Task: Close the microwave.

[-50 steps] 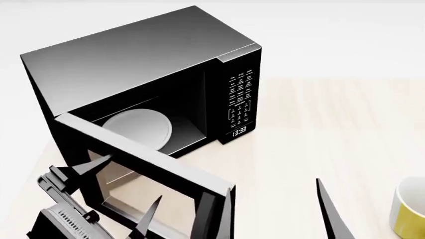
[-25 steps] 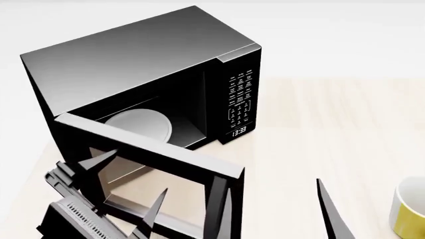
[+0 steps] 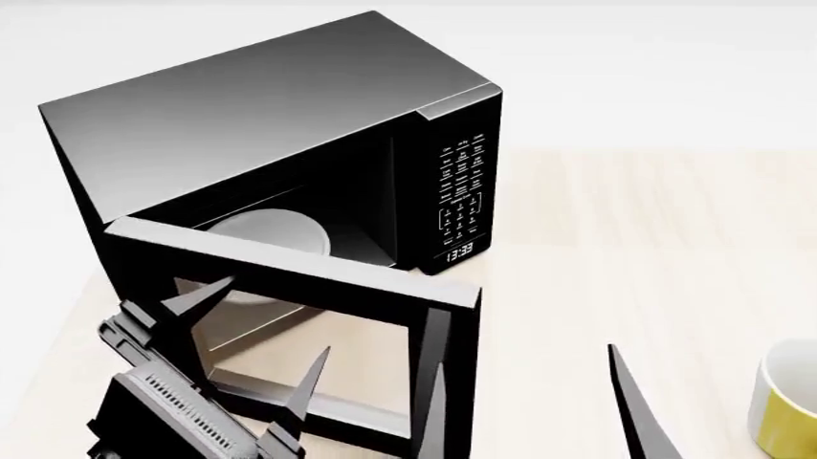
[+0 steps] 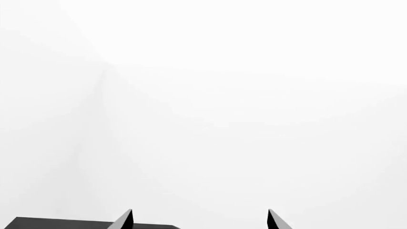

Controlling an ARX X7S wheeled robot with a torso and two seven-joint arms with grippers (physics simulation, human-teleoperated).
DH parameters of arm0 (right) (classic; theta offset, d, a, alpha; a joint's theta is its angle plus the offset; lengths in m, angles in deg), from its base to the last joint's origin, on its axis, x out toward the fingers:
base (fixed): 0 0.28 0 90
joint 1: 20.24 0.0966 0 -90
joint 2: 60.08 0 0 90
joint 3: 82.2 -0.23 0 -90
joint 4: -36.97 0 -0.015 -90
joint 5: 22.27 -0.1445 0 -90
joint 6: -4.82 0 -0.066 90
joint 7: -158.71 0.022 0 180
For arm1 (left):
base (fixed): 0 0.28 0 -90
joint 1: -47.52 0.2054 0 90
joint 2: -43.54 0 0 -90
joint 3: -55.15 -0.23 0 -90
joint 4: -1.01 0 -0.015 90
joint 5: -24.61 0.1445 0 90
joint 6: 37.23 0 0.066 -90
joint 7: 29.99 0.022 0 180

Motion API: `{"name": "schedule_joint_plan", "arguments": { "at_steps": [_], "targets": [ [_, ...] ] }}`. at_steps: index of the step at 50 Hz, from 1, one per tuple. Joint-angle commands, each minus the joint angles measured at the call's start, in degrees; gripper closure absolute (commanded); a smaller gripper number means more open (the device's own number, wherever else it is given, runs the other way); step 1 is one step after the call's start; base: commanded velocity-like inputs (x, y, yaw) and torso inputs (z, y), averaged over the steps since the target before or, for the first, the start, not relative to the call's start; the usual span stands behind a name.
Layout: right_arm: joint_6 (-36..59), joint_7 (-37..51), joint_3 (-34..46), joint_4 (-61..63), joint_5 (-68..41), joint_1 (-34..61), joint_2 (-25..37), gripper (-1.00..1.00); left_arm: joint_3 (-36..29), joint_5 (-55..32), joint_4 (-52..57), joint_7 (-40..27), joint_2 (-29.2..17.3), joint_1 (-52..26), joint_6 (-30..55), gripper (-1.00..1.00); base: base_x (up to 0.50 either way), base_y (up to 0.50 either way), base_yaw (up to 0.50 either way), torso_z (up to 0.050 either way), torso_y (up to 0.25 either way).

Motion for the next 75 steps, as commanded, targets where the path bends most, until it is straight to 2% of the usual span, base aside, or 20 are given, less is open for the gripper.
{"name": "schedule_joint_plan", "arguments": {
  "at_steps": [1,75],
  "targets": [
    [-0.06,-0.42,-0.42,0.09,0.42,-0.05,-0.27,-1.0,1.27,0.45,-1.74,-1.04,0.89,-1.24,-0.38,-1.0,0.0,0.0,0.0,0.0,0.0],
    [-0.16,0.75,0.71,-1.21,-0.84,0.57,0.88,-1.0,0.38,2.26,-18.53,-7.76,5.99,-9.79,-7.22,-1.0,0.0,0.0,0.0,0.0,0.0]
  ]
}}
